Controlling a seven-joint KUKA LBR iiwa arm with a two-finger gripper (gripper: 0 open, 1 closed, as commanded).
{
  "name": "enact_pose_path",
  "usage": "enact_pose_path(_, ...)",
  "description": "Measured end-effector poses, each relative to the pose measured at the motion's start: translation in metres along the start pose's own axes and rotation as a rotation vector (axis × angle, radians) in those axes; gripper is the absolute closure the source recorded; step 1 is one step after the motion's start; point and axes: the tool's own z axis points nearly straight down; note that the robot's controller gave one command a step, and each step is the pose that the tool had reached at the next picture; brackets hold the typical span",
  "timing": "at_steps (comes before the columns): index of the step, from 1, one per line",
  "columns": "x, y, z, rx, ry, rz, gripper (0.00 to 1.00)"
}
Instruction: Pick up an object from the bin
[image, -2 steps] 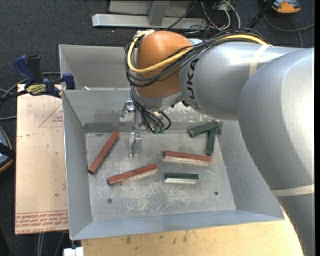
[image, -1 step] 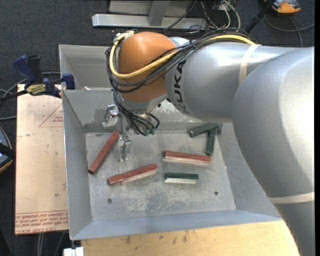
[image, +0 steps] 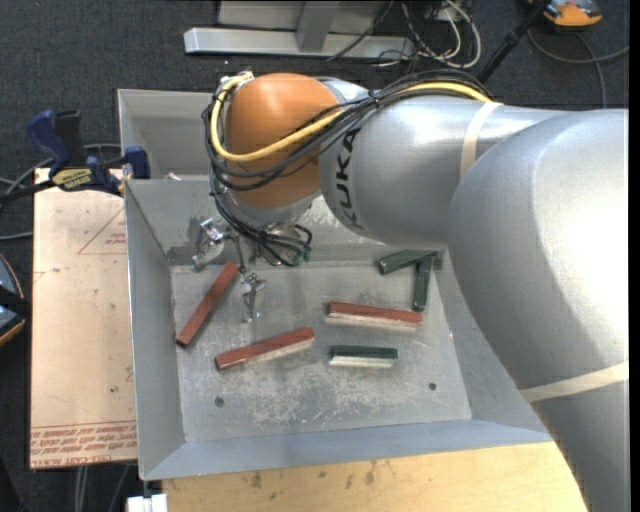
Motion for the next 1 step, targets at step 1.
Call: enact_pose_path(1, -0.0058, 0.0196, 0.0591, 0.001, 0.002, -0.268, 0.00)
